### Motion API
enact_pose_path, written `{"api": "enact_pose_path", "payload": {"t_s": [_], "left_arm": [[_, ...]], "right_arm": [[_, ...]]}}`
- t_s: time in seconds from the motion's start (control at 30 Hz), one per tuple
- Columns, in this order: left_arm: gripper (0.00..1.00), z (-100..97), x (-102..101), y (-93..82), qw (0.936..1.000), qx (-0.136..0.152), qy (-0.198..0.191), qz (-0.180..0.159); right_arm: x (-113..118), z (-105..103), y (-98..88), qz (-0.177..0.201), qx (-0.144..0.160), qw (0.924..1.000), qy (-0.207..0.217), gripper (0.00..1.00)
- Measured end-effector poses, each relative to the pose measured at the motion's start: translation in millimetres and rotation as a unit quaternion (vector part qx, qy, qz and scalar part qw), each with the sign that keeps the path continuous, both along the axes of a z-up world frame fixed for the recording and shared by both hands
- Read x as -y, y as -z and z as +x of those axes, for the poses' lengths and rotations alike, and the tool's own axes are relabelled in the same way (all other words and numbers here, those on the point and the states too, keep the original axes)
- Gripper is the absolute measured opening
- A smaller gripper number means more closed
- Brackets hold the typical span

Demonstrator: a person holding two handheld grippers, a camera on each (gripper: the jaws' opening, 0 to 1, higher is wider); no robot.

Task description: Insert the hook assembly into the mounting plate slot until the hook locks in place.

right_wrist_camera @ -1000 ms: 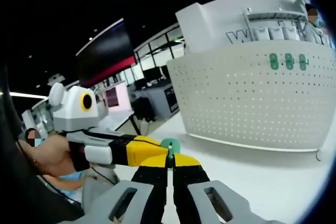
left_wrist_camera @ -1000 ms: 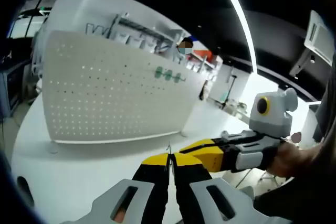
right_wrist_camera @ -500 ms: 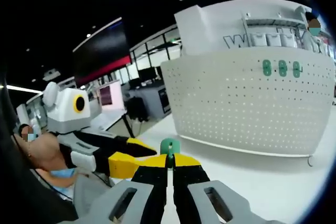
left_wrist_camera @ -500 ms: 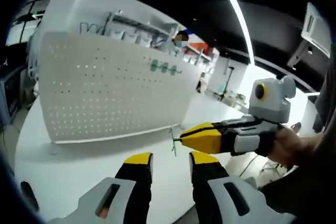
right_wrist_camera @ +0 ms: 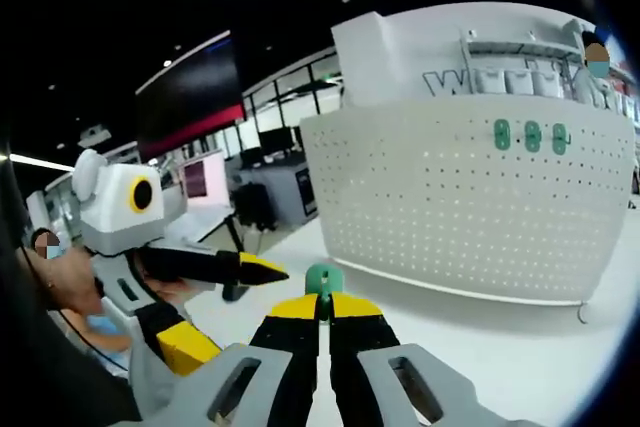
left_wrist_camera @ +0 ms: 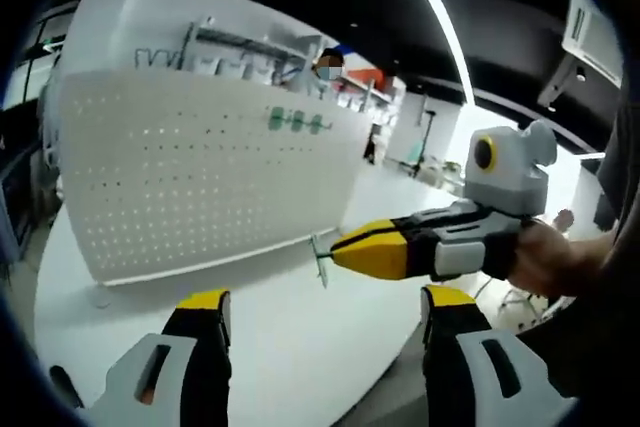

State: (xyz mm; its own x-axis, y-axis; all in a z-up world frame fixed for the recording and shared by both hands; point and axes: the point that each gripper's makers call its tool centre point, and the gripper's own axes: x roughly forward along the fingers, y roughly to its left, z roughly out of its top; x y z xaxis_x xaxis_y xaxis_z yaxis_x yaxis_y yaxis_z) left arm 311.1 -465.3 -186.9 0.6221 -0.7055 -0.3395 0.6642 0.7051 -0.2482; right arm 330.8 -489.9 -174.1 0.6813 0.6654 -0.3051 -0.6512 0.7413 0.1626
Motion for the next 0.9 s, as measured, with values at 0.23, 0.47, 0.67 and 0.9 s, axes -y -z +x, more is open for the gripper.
{"api": "enact_pose_path", "payload": {"t_s": [0.23, 0.47, 0.67, 0.9], "left_arm": [[1.00, -4.4, 2, -3.4, 1.0000, 0.001, 0.002, 0.003], [1.00, -10.9, 9, -2.2, 0.9999, -0.001, 0.011, 0.003], [1.00, -9.3, 5, -2.1, 1.0000, 0.004, 0.003, 0.008], [1.00, -1.4, -13, -6.9, 0.9993, -0.001, -0.033, -0.018]], "right_arm": [[4, 2, 1.4, -0.010, 0.006, 0.9999, 0.001, 0.00], [11, 4, -0.4, -0.014, 0.014, 0.9998, 0.007, 0.00], [18, 7, 5.2, -0.026, 0.019, 0.9994, 0.014, 0.00], [31, 21, 5.7, -0.031, 0.027, 0.9986, 0.035, 0.00]]}}
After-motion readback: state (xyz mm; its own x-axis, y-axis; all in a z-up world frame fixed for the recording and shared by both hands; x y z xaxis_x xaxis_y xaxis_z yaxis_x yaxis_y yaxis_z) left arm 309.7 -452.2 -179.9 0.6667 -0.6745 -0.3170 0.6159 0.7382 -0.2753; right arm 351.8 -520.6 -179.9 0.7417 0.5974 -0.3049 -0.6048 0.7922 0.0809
